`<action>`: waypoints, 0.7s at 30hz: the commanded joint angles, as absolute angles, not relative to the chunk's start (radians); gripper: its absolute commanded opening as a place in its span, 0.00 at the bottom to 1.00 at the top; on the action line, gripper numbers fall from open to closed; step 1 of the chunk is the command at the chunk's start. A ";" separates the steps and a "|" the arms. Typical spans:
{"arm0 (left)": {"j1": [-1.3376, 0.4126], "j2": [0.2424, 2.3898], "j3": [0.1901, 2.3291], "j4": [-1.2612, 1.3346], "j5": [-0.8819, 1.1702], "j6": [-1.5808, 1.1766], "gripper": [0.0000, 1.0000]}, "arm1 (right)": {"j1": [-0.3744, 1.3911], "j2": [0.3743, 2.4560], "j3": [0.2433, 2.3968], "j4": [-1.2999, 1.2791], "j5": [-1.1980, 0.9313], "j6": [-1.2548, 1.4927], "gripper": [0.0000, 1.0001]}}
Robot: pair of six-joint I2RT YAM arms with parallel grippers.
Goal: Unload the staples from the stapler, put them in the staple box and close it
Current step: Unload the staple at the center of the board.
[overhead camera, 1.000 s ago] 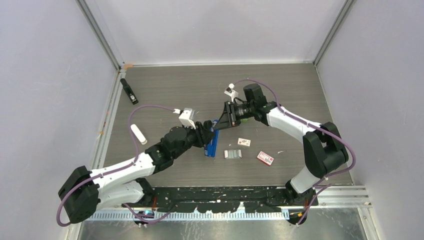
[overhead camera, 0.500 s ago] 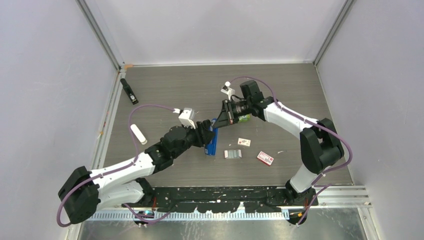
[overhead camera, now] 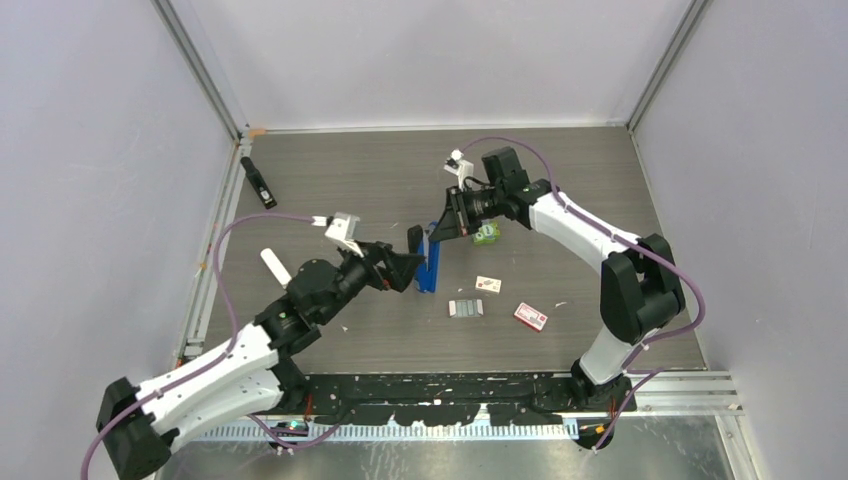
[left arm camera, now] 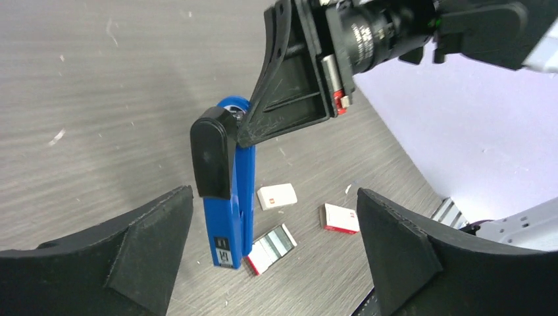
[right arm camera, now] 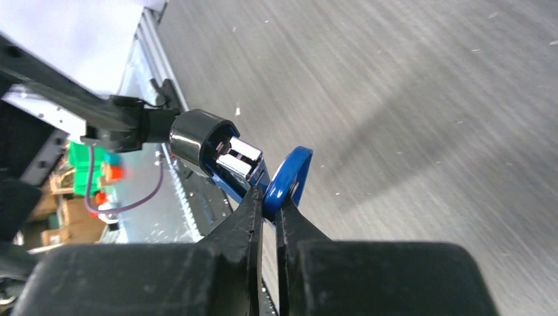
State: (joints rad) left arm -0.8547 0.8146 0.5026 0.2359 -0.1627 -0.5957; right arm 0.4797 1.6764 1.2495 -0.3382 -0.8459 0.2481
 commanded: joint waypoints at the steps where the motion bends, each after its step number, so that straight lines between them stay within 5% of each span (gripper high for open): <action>1: -0.839 0.666 0.550 0.123 -0.213 -0.544 0.99 | 0.467 1.663 1.360 -0.393 -0.809 0.166 0.01; 7: -0.807 0.629 0.656 -0.038 -0.109 -0.579 1.00 | 0.466 1.671 1.452 -0.533 -0.805 0.019 0.01; 13: -0.702 0.808 0.789 -0.066 0.088 -0.528 0.99 | 0.466 1.689 1.539 -0.668 -0.806 -0.086 0.01; 17: -0.560 0.964 0.838 0.079 0.395 -0.609 0.88 | 0.468 1.685 1.587 -0.717 -0.773 -0.128 0.01; 21: -0.547 1.079 0.913 0.080 0.451 -0.536 0.85 | 0.467 1.696 1.631 -0.751 -0.759 -0.139 0.01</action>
State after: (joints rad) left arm -0.5537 1.0183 0.8322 0.0349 0.2642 -0.5835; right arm 0.4637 1.7065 1.5421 -0.7254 -0.7406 -0.1047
